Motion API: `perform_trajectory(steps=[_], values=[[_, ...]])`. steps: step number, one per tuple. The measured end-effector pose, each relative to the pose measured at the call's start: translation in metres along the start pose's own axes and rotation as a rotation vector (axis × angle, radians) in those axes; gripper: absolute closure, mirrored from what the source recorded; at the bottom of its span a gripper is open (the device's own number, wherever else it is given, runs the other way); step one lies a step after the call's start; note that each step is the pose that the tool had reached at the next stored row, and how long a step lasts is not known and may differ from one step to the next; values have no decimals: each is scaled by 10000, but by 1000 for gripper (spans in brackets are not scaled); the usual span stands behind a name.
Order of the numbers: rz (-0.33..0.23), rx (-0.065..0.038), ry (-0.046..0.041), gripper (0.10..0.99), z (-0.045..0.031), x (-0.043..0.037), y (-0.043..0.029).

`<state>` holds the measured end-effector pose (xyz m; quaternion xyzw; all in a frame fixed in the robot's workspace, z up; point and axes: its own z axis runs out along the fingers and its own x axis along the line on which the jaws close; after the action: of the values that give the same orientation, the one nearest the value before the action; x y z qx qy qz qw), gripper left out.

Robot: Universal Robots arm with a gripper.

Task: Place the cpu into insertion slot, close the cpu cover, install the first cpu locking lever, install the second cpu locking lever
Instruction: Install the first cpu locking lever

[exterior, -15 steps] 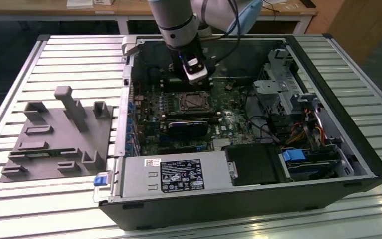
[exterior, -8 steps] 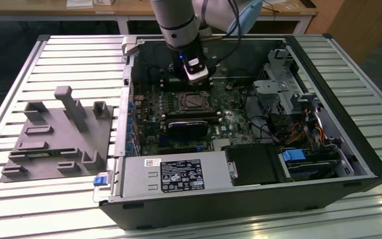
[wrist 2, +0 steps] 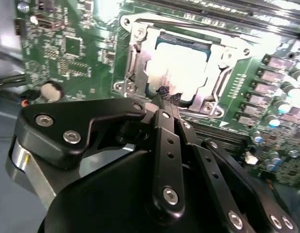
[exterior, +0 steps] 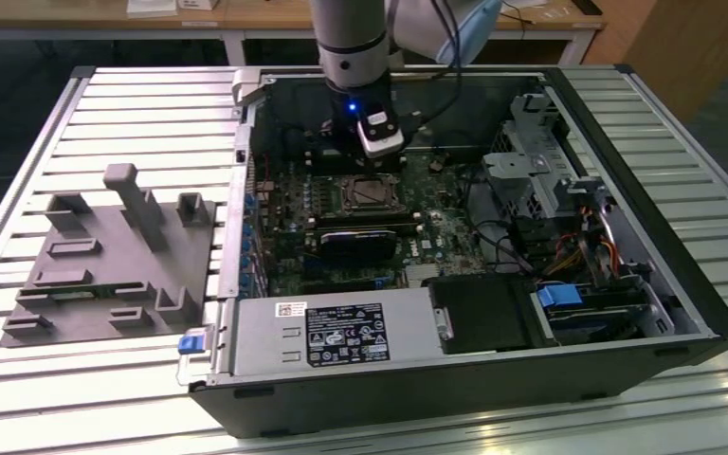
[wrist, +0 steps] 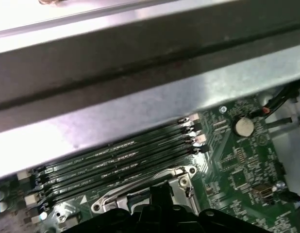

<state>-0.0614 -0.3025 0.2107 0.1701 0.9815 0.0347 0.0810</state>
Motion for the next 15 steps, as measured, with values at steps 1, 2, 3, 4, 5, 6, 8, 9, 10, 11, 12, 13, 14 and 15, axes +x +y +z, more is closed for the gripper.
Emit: perform_trajectory(steps=[1, 2, 3, 4, 5, 6, 8, 9, 10, 11, 12, 13, 14, 15], values=[[0, 69, 102, 984, 3, -12, 4], [1, 141, 205, 984, 5, -24, 9], [0, 210, 297, 984, 7, -34, 12], [0, 276, 384, 984, 10, -45, 16], [1, 339, 469, 984, 13, -56, 20], [2, 398, 550, 984, 15, -66, 23], [7, 470, 677, 984, 18, -82, 29], [8, 473, 679, 984, 18, -83, 29], [8, 475, 682, 984, 18, -82, 29], [9, 476, 683, 984, 17, -82, 29], [8, 476, 685, 984, 18, -83, 29], [7, 478, 687, 984, 16, -83, 29], [7, 480, 689, 984, 6, -85, 31], [8, 478, 689, 984, -10, -87, 32]])
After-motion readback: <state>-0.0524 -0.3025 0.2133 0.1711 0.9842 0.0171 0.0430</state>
